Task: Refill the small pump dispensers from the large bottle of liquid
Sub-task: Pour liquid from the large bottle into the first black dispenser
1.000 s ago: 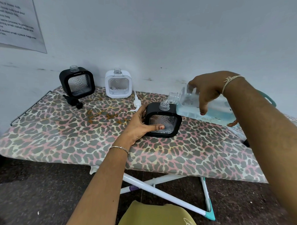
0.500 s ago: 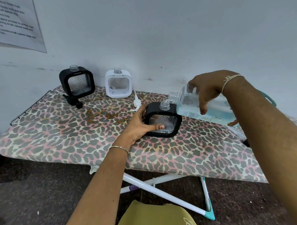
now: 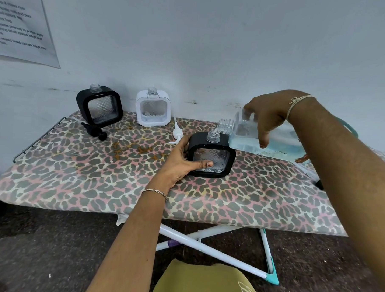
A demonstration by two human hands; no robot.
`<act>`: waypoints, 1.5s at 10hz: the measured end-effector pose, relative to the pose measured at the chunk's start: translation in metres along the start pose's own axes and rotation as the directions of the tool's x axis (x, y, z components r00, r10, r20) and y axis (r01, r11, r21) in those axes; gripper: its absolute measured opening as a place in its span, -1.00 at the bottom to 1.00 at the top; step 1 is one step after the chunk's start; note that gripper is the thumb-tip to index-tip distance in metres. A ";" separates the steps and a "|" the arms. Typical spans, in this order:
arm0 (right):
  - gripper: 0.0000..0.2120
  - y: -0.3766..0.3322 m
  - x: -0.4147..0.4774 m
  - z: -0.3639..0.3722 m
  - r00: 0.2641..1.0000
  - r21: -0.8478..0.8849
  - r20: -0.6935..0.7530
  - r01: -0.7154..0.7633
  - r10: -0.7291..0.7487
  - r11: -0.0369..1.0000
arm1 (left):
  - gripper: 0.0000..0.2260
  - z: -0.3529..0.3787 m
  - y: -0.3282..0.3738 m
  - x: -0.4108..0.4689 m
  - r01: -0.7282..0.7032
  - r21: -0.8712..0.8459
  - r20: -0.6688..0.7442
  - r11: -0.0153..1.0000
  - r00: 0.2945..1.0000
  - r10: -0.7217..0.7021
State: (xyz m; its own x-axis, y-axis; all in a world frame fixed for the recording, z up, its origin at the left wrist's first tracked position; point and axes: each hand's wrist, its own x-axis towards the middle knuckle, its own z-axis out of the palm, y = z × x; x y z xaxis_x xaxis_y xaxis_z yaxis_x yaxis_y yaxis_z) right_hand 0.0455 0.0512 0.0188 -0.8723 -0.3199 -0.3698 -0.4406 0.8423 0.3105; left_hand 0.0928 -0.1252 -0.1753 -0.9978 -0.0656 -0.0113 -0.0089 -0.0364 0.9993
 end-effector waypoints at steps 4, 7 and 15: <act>-0.19 0.000 0.000 0.000 1.000 -0.010 0.001 0.000 0.000 1.000 | -0.19 0.001 0.001 -0.001 -0.008 0.014 -0.017 1.000 1.000 0.008; -0.18 -0.001 0.000 0.000 1.000 -0.031 0.006 0.000 0.001 1.000 | -0.12 0.002 0.002 -0.001 -0.007 0.007 -0.007 1.000 1.000 0.007; -0.19 -0.004 0.000 -0.001 1.000 -0.054 0.004 -0.014 0.014 0.998 | -0.08 0.001 0.002 -0.002 0.006 0.014 -0.015 1.000 1.000 -0.006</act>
State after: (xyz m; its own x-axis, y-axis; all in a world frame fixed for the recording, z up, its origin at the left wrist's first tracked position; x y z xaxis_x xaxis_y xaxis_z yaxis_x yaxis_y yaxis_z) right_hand 0.0469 0.0475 0.0188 -0.8775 -0.3065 -0.3689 -0.4396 0.8217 0.3628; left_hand 0.0947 -0.1238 -0.1735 -0.9967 -0.0798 -0.0178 -0.0160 -0.0226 0.9996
